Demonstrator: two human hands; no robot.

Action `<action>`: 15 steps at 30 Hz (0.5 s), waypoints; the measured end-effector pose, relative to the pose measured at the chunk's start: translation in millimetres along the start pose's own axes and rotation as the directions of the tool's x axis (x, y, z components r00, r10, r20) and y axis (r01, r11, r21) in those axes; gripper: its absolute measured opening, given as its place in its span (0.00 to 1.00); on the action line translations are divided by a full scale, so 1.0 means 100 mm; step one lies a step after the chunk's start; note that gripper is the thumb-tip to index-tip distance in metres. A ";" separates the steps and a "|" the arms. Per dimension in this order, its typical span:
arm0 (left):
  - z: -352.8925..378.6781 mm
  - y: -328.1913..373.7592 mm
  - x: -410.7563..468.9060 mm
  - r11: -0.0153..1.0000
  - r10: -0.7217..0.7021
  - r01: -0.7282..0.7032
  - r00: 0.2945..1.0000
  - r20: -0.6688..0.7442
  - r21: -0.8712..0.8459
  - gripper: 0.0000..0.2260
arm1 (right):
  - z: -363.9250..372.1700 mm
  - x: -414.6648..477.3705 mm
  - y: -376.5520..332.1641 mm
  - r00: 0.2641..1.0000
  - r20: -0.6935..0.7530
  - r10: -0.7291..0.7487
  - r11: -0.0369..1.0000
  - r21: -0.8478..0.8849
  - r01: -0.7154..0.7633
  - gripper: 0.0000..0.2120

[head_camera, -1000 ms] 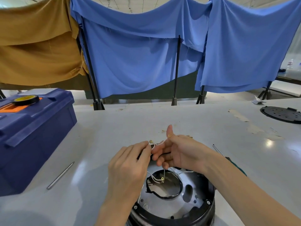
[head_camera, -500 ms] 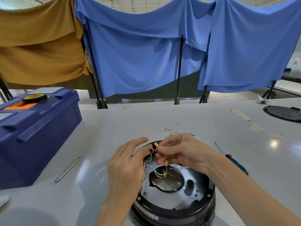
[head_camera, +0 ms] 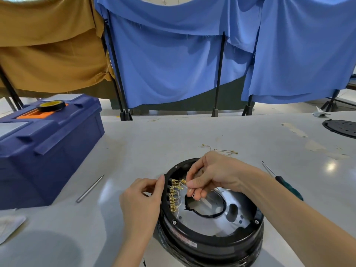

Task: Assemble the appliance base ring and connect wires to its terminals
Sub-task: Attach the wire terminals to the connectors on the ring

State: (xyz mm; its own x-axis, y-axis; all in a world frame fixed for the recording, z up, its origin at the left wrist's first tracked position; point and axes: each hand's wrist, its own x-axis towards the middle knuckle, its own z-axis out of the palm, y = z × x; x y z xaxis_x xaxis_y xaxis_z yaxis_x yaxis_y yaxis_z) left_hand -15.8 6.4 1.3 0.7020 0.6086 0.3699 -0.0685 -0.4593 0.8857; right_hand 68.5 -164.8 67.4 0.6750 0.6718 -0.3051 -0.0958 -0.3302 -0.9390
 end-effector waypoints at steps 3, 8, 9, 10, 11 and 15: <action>0.02 -0.03 -0.04 1.000 -0.017 0.017 1.000 -0.021 -0.009 0.10 | 0.04 0.08 0.01 0.999 -0.033 0.031 0.998 -0.045 -0.033 0.04; 0.03 -0.04 -0.11 0.997 -0.072 0.071 0.993 -0.096 -0.010 0.11 | 0.11 0.17 -0.02 0.994 -0.070 0.088 0.991 -0.093 -0.094 0.03; 0.04 -0.03 -0.12 0.998 -0.065 0.065 0.993 -0.095 -0.006 0.12 | 0.12 0.18 -0.03 0.992 -0.081 0.098 0.989 -0.103 -0.106 0.03; 0.04 -0.04 -0.13 0.998 -0.055 0.055 0.994 -0.093 -0.001 0.12 | 0.14 0.18 -0.03 0.990 -0.097 0.107 0.987 -0.110 -0.117 0.02; 0.05 -0.04 -0.14 0.999 -0.046 0.047 0.995 -0.093 0.005 0.12 | 0.15 0.19 -0.04 0.987 -0.116 0.114 0.985 -0.113 -0.127 0.02; 0.05 -0.05 -0.14 0.999 -0.022 0.025 0.995 -0.093 0.032 0.14 | 0.23 0.21 -0.05 0.972 -0.198 0.127 0.982 -0.112 -0.151 0.04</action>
State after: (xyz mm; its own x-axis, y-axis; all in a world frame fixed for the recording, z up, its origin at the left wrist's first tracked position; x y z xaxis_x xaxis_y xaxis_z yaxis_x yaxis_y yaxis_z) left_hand -21.7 -3.2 -10.2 0.6341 0.6761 0.3751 -0.0280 -0.4647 0.8850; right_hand 66.4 -133.8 62.0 0.7890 0.4793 -0.3845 -0.1147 -0.5000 -0.8584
